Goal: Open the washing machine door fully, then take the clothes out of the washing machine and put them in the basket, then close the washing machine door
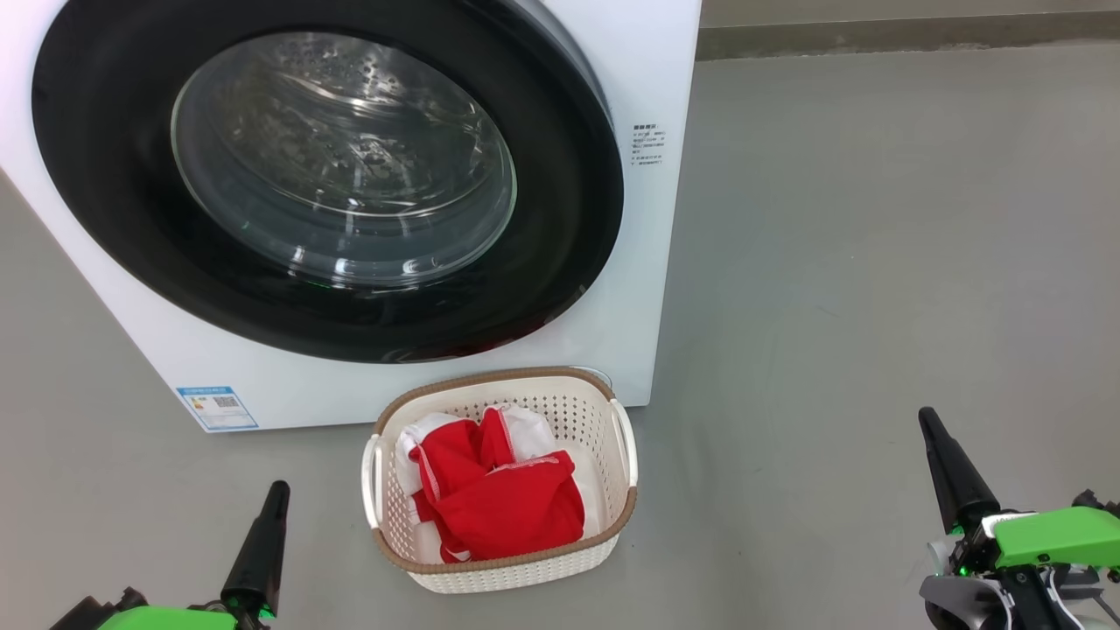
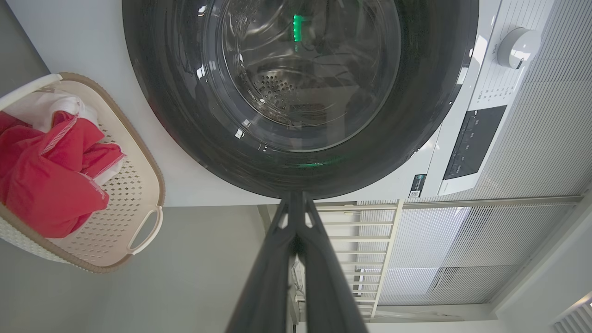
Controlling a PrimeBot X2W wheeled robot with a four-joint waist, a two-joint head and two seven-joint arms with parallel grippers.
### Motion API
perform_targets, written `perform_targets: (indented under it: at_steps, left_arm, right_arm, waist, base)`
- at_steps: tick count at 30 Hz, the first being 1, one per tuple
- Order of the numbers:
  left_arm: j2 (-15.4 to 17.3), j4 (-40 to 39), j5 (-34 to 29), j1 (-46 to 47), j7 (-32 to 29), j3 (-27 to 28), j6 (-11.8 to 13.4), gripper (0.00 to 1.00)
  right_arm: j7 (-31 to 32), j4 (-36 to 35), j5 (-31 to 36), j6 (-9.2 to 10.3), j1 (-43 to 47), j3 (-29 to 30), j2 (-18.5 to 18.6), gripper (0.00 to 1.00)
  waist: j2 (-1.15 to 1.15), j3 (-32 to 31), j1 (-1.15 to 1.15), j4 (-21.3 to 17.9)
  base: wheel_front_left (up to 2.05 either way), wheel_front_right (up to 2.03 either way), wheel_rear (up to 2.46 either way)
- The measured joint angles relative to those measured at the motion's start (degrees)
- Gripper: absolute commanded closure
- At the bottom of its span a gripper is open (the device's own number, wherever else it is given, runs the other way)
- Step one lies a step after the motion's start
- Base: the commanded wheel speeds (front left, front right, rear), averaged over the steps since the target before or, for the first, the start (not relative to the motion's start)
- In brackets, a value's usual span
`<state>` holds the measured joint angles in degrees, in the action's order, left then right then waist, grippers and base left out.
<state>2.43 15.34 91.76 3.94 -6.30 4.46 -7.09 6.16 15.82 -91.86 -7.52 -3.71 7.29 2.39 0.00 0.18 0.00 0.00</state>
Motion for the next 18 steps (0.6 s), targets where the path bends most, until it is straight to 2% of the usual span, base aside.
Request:
perform_targets:
  at_steps: [18]
  left_arm:
    - [-0.01, 0.00, 0.00, 0.00, 0.00, 0.01, 0.00, 1.00]
  right_arm:
    - [-0.01, -0.09, 0.00, 0.00, -0.10, 0.00, 0.00, 1.00]
  waist:
    - [0.00, 0.00, 0.00, 0.00]
  base:
    - [0.00, 0.00, 0.00]
